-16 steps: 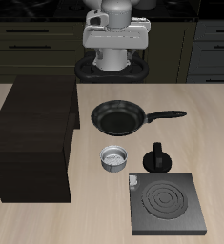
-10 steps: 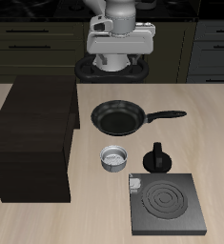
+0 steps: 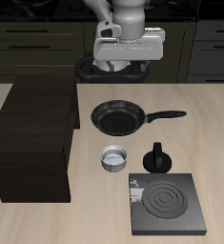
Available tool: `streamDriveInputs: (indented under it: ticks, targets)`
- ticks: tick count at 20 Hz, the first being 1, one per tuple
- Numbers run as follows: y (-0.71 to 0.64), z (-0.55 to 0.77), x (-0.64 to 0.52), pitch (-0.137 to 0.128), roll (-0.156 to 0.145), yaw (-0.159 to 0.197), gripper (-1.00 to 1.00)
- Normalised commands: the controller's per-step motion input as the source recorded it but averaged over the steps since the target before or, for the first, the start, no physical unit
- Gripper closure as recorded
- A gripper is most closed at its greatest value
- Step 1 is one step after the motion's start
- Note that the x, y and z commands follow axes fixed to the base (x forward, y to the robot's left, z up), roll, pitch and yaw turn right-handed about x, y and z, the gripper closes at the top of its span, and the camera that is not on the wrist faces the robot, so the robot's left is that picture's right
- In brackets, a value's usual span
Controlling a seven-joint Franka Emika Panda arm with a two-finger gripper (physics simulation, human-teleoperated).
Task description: Turn on the stove
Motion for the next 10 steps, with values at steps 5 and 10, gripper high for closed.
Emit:
streamDriveInputs:
  ticks: [5,10]
  targets:
    - [0.18,0.01,0.27,0.010,-0.001,-0.007,-1.00]
    - [0.33,0.11,0.35,-0.017,-0.004,0.008,-1.00]
